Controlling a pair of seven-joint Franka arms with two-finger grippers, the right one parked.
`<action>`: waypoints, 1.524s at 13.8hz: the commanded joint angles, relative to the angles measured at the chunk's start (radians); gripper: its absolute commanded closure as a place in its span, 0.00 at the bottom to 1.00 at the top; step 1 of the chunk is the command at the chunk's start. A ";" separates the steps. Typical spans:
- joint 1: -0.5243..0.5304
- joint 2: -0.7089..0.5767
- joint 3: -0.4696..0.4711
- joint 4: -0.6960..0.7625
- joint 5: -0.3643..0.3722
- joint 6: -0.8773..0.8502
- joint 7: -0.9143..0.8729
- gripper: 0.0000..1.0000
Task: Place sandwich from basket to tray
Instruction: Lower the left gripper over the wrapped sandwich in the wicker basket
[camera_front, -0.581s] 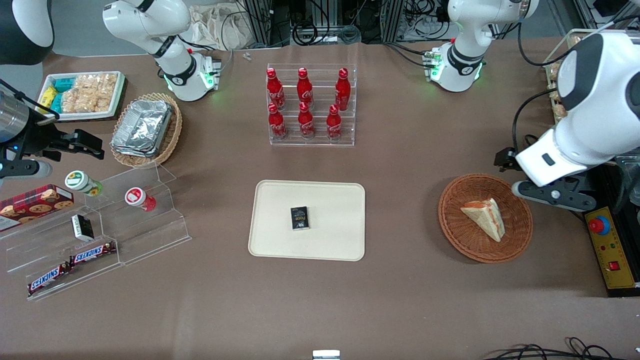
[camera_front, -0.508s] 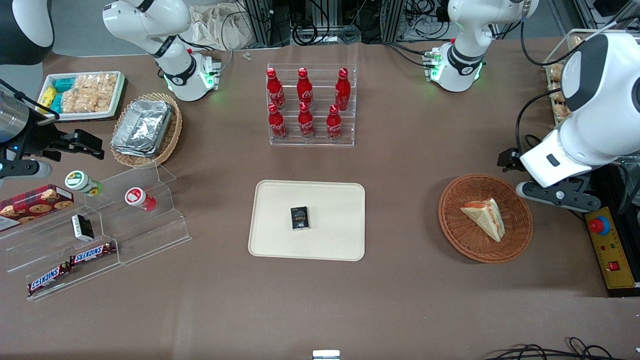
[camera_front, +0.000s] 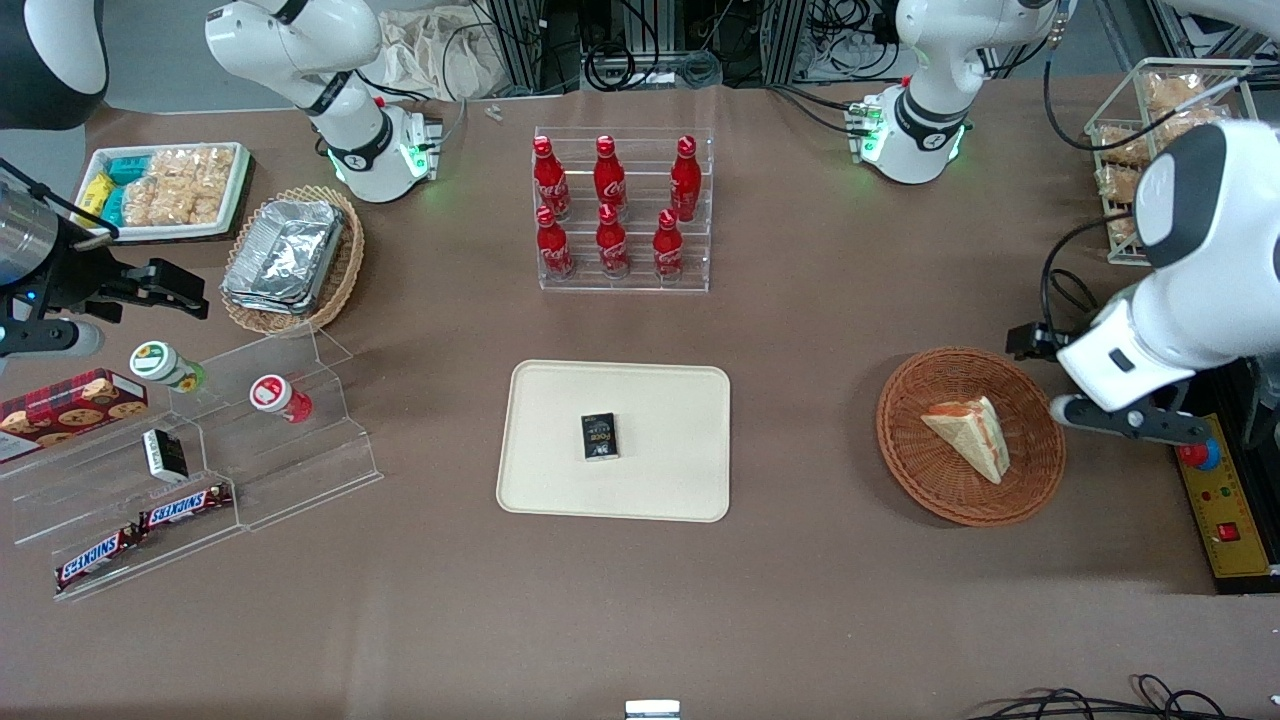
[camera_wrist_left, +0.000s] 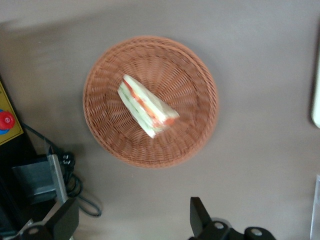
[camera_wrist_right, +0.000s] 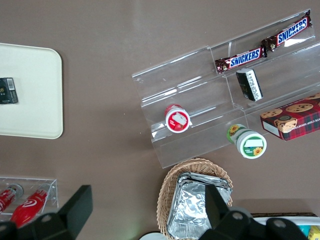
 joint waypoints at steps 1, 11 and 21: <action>0.039 -0.076 -0.004 -0.214 -0.013 0.187 -0.153 0.00; 0.039 0.049 -0.001 -0.336 0.008 0.431 -0.553 0.00; 0.065 0.160 0.005 -0.359 0.010 0.523 -0.689 0.00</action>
